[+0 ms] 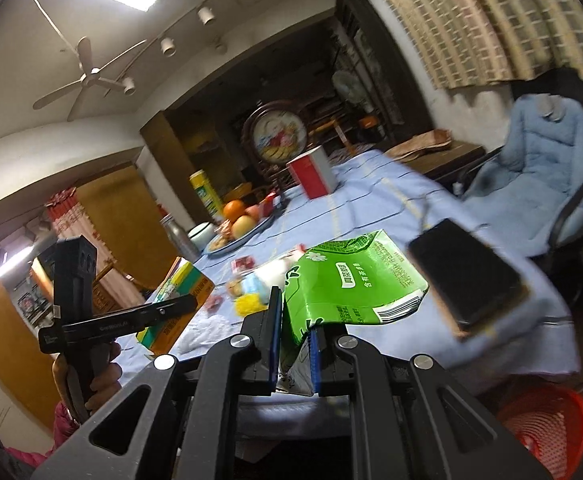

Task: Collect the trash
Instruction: 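Grasp the orange-purple snack box with the left tool while the right tool holds the carton, then carry the box and carton to the red wastebasket and release both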

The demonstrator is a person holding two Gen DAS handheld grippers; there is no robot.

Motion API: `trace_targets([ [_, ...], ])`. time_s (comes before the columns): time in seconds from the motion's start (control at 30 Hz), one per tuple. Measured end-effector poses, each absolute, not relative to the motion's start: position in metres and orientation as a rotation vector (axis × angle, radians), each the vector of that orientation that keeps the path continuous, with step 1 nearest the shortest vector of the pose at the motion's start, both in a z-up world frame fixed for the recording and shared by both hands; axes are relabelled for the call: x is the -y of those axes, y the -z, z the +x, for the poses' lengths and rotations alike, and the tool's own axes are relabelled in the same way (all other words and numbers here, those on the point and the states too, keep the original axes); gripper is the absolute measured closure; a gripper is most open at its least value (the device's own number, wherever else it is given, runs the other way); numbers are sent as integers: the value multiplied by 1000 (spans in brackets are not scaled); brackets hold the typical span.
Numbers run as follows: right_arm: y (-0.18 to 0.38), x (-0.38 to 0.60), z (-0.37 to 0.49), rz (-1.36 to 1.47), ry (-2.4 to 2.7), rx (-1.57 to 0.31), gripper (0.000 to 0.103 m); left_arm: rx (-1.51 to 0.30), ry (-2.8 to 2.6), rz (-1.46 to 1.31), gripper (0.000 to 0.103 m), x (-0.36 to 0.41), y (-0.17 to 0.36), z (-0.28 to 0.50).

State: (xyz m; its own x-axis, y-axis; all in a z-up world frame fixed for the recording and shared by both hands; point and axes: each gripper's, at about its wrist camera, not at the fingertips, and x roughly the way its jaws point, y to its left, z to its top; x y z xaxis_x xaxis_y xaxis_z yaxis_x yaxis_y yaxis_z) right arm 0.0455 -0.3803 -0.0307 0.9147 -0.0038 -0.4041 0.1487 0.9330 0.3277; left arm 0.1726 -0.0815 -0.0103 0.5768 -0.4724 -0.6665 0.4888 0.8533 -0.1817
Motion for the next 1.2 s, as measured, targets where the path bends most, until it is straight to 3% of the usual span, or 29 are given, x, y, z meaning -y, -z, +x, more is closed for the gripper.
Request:
trace_targets([
  [0.2,44,414,-15,377,223,-418,90,-786,658,68,54,129,16,160],
  [0.4,105,468,-51,469,412,-552,89,-814,749,131,54,182,29,150],
  [0.43,116,474,-51,473,439,-585,79,-825,767,146,54,194,33,149],
  [0.47,133,484,-52,483,498,-641,52,-833,779,156,54,202,37,148],
  [0.5,145,491,-53,500,537,-672,39,-841,789,165,54,209,39,147],
  [0.53,158,500,-58,549,561,-698,35,-854,807,181,54,219,44,145],
  [0.67,163,518,-83,680,520,-640,35,-888,862,238,54,253,58,138],
  [1.13,140,539,-133,690,580,-473,35,-1008,1059,459,54,383,130,102],
  [1.17,140,540,-135,691,584,-472,35,-1016,1060,476,52,391,137,101],
  [1.2,141,539,-139,692,587,-471,35,-1023,1056,492,44,397,144,101],
])
